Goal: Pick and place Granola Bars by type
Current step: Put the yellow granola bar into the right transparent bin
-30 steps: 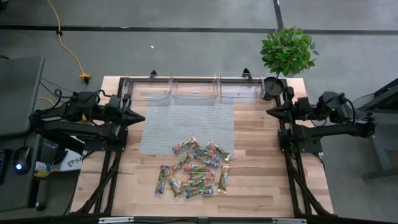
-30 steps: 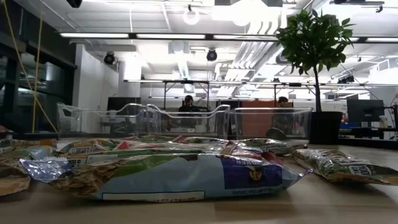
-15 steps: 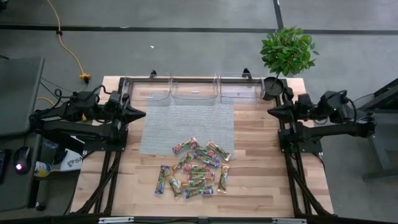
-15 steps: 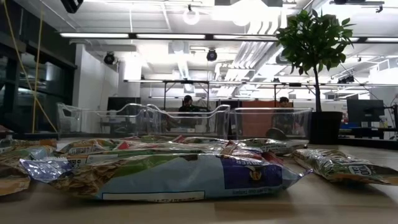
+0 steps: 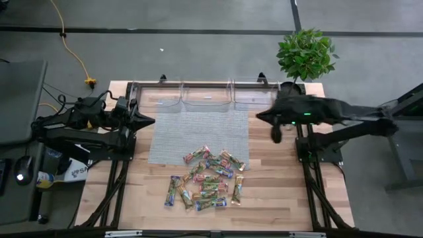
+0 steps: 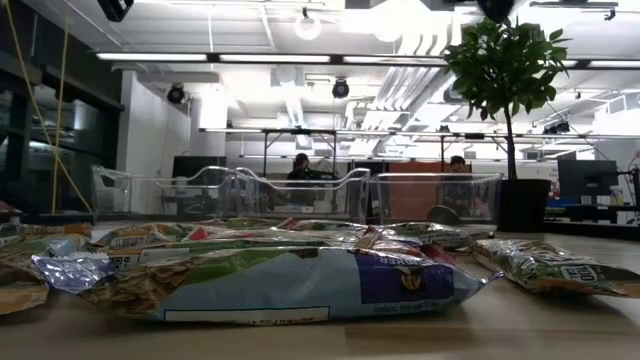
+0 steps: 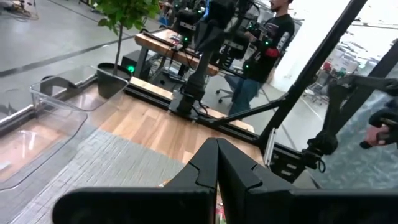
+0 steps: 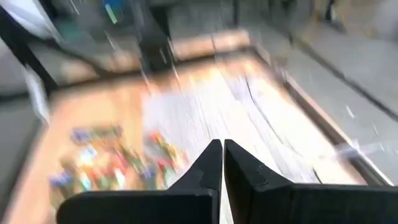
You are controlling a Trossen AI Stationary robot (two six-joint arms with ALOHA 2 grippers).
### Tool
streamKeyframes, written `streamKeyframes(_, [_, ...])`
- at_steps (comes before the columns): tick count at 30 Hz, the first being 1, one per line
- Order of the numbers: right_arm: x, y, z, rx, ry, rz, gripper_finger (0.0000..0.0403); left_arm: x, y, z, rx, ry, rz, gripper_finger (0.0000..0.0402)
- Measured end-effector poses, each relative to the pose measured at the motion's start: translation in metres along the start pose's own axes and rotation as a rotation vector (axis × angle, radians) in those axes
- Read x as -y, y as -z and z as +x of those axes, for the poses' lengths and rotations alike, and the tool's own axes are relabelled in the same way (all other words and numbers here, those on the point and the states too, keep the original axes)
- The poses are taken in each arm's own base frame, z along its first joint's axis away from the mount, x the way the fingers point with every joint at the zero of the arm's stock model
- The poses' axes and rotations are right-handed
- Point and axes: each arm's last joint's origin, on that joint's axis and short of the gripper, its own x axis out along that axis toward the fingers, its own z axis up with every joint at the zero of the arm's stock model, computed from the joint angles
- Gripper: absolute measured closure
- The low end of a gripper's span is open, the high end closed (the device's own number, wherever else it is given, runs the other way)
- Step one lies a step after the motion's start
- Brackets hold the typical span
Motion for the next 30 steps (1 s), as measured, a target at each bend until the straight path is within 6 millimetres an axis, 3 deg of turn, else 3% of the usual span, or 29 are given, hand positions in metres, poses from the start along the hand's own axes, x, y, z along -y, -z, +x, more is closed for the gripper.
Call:
streamKeyframes(4, [-0.009, -0.017, 0.032, -0.296, 0.104, -0.035, 0.0366, -0.001, 0.002, 0.0, -0.019, -0.009, 0.019, 0.0401])
streamKeyframes(8, [-0.018, -0.017, 0.073, -0.475, 0.143, -0.022, 0.0302, -0.002, 0.004, 0.0, -0.039, -0.023, 0.059, 0.0401])
streamKeyframes(17, [-0.035, 0.021, 0.157, -0.778, 0.057, 0.186, 0.0143, -0.002, 0.005, 0.0, -0.052, -0.029, 0.061, 0.0401])
streamKeyframes(23, [-0.045, 0.047, 0.192, -0.903, 0.062, 0.239, 0.0125, -0.004, 0.007, 0.0, -0.066, -0.06, 0.103, 0.0401])
streamKeyframes(30, [-0.07, 0.062, 0.204, -0.902, 0.115, 0.278, 0.0124, -0.008, 0.009, -0.001, -0.066, -0.18, 0.116, 0.0401])
